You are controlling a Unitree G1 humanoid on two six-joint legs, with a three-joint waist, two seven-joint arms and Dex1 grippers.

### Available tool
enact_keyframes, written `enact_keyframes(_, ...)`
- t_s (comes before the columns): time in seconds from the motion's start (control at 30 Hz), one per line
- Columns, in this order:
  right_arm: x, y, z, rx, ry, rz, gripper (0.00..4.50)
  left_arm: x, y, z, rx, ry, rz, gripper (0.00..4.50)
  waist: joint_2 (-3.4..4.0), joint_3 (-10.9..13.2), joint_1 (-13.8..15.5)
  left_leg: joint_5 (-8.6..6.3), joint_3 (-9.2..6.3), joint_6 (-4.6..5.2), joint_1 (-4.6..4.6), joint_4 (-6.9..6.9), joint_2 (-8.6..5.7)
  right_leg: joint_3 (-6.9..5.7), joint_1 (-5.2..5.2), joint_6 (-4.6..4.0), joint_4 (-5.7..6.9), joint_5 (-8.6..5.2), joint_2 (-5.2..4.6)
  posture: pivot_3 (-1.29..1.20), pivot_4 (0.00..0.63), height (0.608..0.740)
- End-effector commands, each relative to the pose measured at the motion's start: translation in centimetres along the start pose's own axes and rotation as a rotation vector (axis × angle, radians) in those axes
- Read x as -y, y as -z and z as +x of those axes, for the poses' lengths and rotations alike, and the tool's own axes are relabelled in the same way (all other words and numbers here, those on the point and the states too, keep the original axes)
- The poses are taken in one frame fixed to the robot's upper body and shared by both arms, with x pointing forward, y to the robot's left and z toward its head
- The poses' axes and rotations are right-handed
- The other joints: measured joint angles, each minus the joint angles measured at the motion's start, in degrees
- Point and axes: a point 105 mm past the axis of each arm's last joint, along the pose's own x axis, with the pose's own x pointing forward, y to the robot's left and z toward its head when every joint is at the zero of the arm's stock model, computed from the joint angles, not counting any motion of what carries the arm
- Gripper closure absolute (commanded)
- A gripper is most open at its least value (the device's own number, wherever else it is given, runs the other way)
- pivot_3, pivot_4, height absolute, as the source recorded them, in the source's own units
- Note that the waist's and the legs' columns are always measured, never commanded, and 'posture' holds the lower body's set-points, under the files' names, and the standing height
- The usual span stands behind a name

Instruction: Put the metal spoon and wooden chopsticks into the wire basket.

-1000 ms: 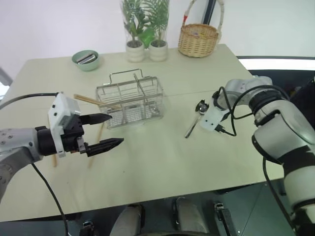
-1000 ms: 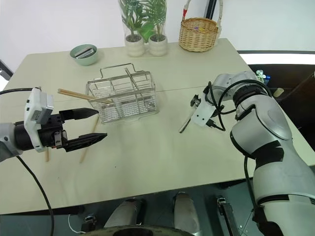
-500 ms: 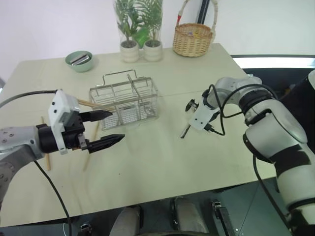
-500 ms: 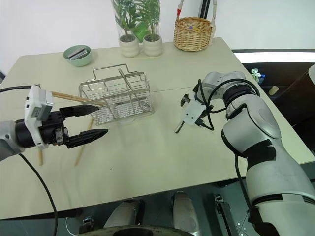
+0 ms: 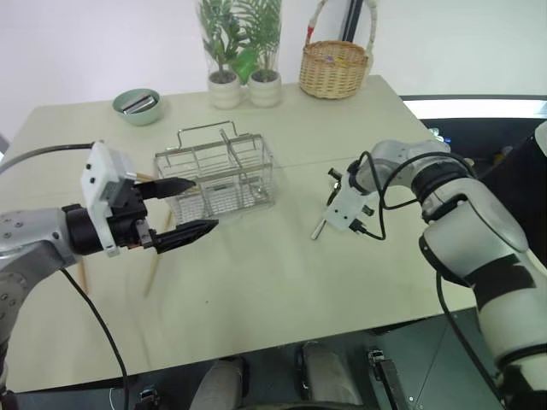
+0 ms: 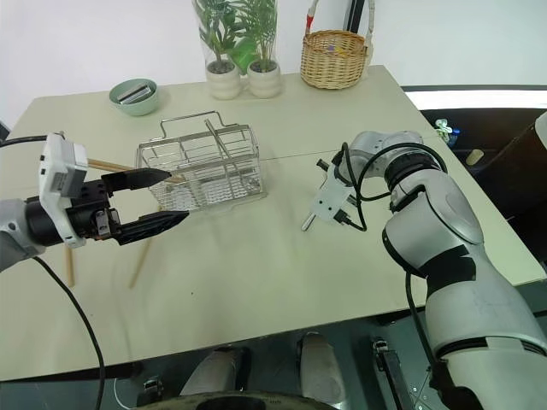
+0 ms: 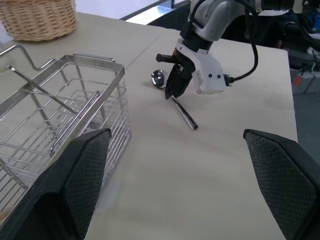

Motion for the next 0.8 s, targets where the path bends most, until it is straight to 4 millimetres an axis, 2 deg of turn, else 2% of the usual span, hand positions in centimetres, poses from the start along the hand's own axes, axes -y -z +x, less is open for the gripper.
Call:
enact_keyframes(0.03,1.7,-0.5,-0.3,0.021,0.073,-0.007,3.85,0.0,-0.8,0.0,0.020,0.002,0.030,0.00,0.01,0.0,0.0,0.00,0.00,0.00,0.00,0.00,0.00,0.00,0.00,0.00,0.00,0.00,0.00,0.00,0.150,0.704)
enact_keyframes(0.1,1.7,-0.5,-0.3,0.022,0.072,-0.007,3.85,-0.1,-0.8,0.0,0.023,-0.003,0.034,0.00,0.01,0.0,0.0,0.00,0.00,0.00,0.00,0.00,0.00,0.01,-0.01,0.00,0.00,0.00,0.00,0.00,0.150,0.704)
enact_keyframes(0.17,1.6,-0.6,-0.3,0.028,0.065,0.001,4.38,-0.2,-0.9,-0.1,0.029,-0.008,0.034,0.00,0.01,0.0,0.0,0.00,0.00,0.00,-0.01,0.00,0.00,0.00,-0.01,0.00,0.00,0.00,0.00,0.00,0.150,0.704)
enact_keyframes(0.2,1.3,-0.6,-0.3,0.031,0.053,0.007,4.47,-0.3,-1.0,-0.1,0.034,-0.011,0.034,0.00,-0.01,0.0,0.0,0.00,0.00,0.00,-0.02,0.00,0.00,0.01,-0.01,0.00,0.00,0.00,0.00,0.00,0.150,0.704)
enact_keyframes(0.57,0.7,0.1,-0.8,0.041,0.109,0.062,4.47,-0.6,-1.3,0.0,0.043,-0.013,0.044,0.00,-0.01,0.0,0.2,0.00,0.00,-0.01,0.00,0.02,0.00,0.02,0.02,0.01,0.00,0.00,-0.01,0.00,0.150,0.704)
enact_keyframes(0.7,1.1,0.7,-2.4,0.070,0.212,0.122,4.47,-1.1,-1.8,-0.1,0.055,-0.017,0.055,0.00,0.01,0.0,0.4,0.00,-0.01,-0.01,-0.07,0.06,-0.01,0.01,0.00,0.01,-0.01,0.00,-0.01,0.00,0.150,0.704)
enact_keyframes(0.8,1.8,1.3,-5.0,0.144,0.343,0.228,4.47,-1.7,-2.4,-0.3,0.066,-0.034,0.067,0.00,-0.01,0.1,0.4,0.00,0.01,-0.01,-0.10,0.08,-0.01,0.02,0.00,0.02,-0.04,0.01,-0.02,0.00,0.150,0.704)
